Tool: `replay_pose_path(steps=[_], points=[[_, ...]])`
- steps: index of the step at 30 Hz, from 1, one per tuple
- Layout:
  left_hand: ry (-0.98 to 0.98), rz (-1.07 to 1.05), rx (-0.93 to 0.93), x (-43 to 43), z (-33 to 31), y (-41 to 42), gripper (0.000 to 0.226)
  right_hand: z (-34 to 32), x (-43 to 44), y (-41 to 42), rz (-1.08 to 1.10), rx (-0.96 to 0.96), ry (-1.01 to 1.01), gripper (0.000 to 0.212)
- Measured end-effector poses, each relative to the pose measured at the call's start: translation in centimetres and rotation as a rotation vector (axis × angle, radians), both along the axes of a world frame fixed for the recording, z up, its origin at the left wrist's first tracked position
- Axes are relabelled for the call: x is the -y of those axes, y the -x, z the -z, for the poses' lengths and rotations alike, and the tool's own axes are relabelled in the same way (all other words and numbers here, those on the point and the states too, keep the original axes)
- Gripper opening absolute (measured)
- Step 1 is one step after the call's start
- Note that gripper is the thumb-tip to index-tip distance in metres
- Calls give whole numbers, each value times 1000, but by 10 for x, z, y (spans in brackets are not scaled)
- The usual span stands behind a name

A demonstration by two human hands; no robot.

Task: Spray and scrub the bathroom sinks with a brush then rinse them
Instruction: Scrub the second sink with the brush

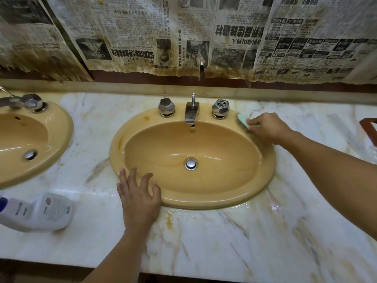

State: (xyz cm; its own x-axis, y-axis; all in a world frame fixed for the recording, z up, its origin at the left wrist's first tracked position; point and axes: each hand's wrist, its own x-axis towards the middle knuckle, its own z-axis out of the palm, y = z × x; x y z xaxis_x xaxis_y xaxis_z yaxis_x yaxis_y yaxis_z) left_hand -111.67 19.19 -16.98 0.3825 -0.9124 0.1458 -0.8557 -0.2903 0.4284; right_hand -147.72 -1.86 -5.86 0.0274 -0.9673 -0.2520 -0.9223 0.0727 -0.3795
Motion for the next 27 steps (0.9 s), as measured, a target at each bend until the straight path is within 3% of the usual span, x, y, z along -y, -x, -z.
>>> replay_pose_path(steps=[8, 13, 20, 24, 27], points=[[13, -7, -4, 0, 1, 0, 46, -8, 2, 25, -70, -119, -133, 40], [5, -7, -10, 0, 1, 0, 46, 6, 8, 13, -32, -32, -10, 38], [0, -4, 0, 1, 0, -1, 44, -8, 23, 12, -160, -111, -53, 40], [-1, -1, 4, 1, 0, 0, 45, 0, 29, 5, -55, -50, -6, 40], [-3, -1, 3, 1, 1, -1, 43, 4, 19, -7, -160, -9, -42, 38]])
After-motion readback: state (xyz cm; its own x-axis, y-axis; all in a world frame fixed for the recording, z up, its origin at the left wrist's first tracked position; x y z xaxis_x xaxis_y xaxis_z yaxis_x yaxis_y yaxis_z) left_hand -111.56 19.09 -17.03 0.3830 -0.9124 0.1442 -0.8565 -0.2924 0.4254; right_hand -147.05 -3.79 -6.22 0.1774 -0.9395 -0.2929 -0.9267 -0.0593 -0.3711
